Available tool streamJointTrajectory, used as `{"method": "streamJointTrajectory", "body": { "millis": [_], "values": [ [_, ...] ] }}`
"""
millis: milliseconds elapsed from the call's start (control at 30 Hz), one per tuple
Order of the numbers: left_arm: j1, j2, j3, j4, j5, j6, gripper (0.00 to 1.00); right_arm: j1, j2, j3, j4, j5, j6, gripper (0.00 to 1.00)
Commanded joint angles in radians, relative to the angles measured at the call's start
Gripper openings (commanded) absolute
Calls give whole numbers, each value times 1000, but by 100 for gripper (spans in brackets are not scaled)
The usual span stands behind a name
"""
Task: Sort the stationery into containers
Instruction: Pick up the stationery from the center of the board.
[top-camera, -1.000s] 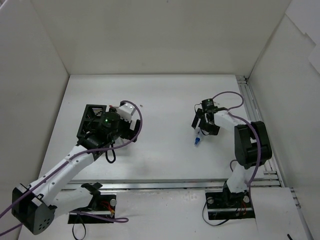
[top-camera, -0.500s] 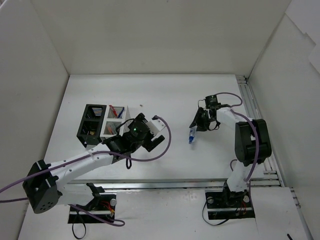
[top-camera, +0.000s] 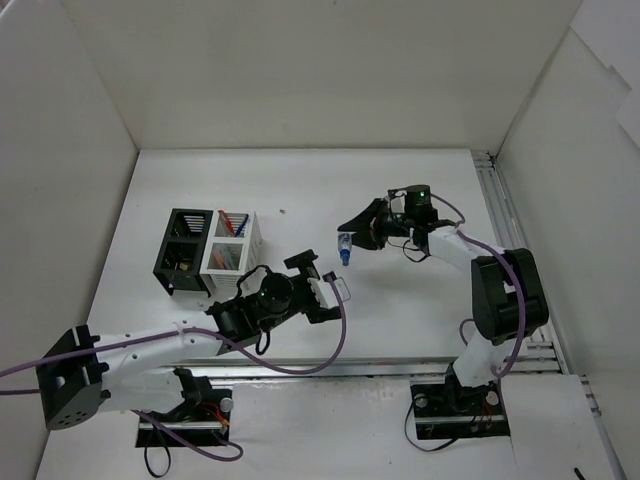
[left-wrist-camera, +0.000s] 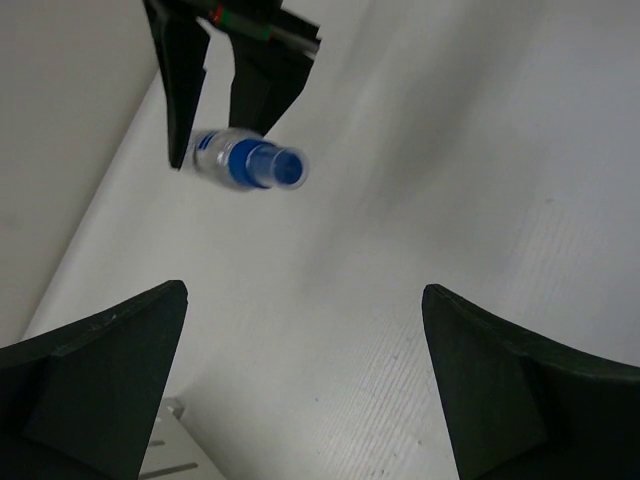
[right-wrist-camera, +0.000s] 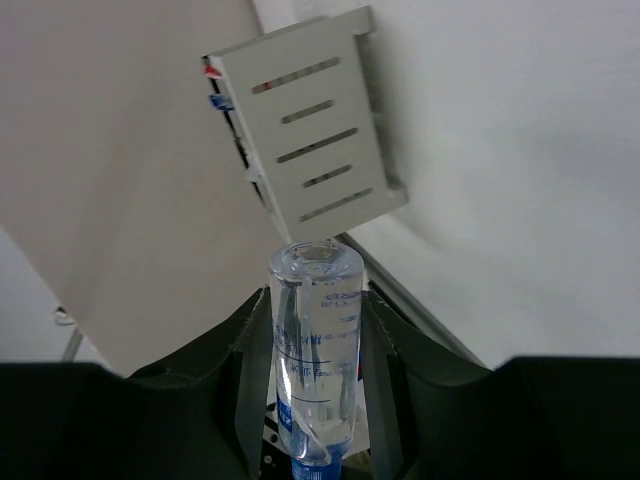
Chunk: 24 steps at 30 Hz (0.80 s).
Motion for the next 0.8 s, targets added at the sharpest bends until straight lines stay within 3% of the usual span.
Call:
{"method": "streamJointTrajectory", "body": {
  "millis": [0,100,333,767],
  "values": [
    [0,-40,15,203,145,69,100,45,-47,14,284,-126,241,5],
    [0,-8,27,223,133,86,100,77,-48,28,367,-137,319,6],
    [27,104,101,265,62,78,97,111,-48,48,390,-139,345,8],
    [85,142,162,206,-50,156,93,115,-54,22,408,-154,358,7]
  ]
}}
